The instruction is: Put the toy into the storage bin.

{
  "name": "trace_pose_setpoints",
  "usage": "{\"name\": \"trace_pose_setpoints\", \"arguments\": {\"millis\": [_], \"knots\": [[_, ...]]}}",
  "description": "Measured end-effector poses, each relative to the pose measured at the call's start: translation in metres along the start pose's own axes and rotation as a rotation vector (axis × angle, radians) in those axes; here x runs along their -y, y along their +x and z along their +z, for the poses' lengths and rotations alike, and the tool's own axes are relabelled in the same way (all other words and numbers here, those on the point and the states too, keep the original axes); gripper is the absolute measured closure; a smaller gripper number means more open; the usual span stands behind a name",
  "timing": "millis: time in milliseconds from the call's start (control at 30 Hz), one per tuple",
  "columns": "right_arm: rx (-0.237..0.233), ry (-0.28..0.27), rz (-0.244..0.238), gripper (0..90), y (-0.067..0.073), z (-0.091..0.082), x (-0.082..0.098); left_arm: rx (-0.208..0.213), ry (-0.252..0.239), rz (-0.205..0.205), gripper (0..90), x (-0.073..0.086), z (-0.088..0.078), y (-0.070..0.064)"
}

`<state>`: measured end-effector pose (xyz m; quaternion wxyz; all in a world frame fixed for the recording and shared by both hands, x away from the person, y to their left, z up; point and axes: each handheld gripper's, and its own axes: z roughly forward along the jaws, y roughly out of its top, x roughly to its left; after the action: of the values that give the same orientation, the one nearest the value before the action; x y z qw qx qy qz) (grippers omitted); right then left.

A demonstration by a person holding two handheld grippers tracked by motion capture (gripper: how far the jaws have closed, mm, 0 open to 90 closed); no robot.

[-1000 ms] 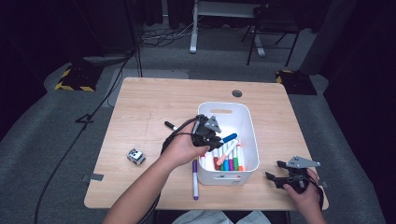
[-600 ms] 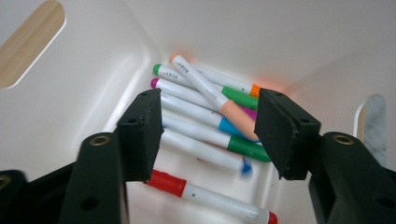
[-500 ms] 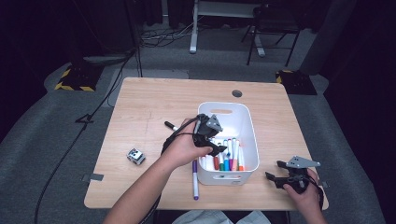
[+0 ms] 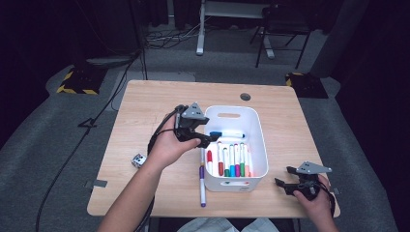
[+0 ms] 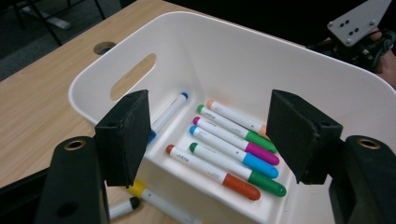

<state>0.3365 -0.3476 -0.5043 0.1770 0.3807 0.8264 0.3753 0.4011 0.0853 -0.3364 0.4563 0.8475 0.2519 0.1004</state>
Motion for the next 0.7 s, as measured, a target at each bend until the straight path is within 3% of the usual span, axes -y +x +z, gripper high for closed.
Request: {"name": "trace_pose_setpoints", "arguments": {"millis": [133,167,333,467,600,700], "knots": [[-0.005,-0.005,0.016,25.5,0.000,0.000,0.000,-0.036,-0.017,-0.021,31.5,0.008,-0.011,0.010],[-0.004,-0.004,0.013,25.5,0.000,0.000,0.000,-0.064,-0.015,-0.016,31.5,0.010,-0.015,0.014],[0.001,0.002,-0.002,25.5,0.000,0.000,0.000,-0.143,-0.007,-0.078,31.8,0.024,-0.022,0.033],[0.002,0.002,0.001,25.5,0.000,0.000,0.000,-0.188,0.016,-0.103,32.0,0.037,-0.017,0.049],[0.003,0.004,0.001,25.5,0.001,0.000,0.000,-0.219,0.013,-0.159,31.5,0.048,-0.004,0.059],[0.004,0.004,0.000,25.5,0.001,0.000,0.000,-0.238,0.040,-0.147,31.2,0.053,0.007,0.064]]}}
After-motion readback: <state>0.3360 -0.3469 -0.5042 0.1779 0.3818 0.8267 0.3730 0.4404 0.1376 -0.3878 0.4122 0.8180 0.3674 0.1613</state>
